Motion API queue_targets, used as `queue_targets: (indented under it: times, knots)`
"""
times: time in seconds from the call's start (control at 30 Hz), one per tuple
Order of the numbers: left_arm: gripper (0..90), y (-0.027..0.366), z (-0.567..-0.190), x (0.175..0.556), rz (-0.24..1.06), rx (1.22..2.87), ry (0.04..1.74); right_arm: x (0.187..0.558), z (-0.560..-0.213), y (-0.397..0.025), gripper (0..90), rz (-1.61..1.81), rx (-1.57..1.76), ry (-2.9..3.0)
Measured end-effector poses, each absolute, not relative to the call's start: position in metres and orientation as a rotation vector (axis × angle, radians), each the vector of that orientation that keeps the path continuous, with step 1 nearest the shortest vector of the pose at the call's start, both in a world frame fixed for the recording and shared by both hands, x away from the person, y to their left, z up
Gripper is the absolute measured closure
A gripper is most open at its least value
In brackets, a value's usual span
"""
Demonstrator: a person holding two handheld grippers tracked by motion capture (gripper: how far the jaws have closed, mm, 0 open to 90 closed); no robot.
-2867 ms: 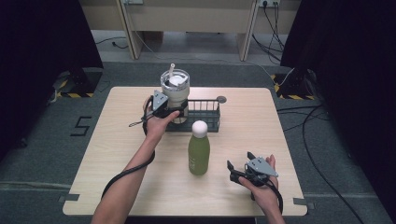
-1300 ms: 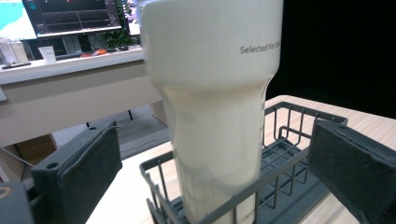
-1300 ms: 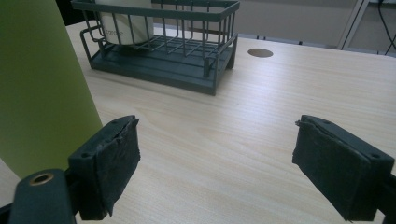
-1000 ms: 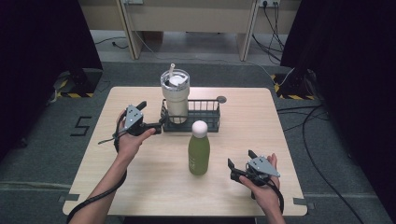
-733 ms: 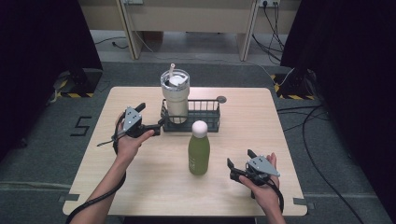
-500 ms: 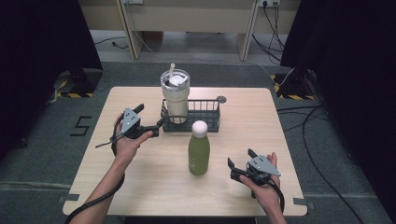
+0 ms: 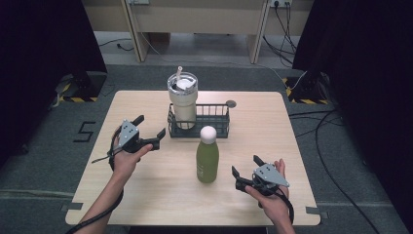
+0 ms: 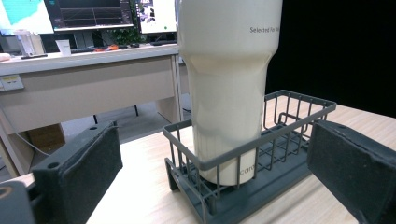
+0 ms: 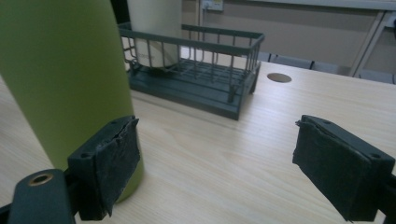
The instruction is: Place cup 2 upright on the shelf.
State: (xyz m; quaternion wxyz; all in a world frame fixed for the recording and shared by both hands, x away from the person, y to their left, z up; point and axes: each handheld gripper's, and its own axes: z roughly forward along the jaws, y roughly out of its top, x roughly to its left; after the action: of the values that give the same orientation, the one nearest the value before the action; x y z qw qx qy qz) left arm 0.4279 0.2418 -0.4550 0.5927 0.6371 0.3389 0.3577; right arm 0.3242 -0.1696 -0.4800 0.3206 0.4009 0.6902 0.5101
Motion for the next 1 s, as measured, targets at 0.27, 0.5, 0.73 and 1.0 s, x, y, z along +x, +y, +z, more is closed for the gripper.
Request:
queue_targets:
  times: [0.27,0.5,0.73,1.0]
  knots:
    - [2.4,0.243,-0.459,0.422,0.826,1.490,0.790,0.323,-0.466,-0.159,11.1,1.410,1.003,1.808]
    - [2.3,0.244,-0.461,0.420,0.822,1.488,0.799,0.325,-0.456,-0.148,10.5,1.458,0.967,1.808]
    - [2.3,0.245,-0.461,0.420,0.820,1.484,0.801,0.326,-0.452,-0.132,9.1,1.503,0.919,1.835]
    - [2.3,0.245,-0.461,0.421,0.817,1.482,0.803,0.326,-0.451,-0.118,6.3,1.528,0.902,1.847]
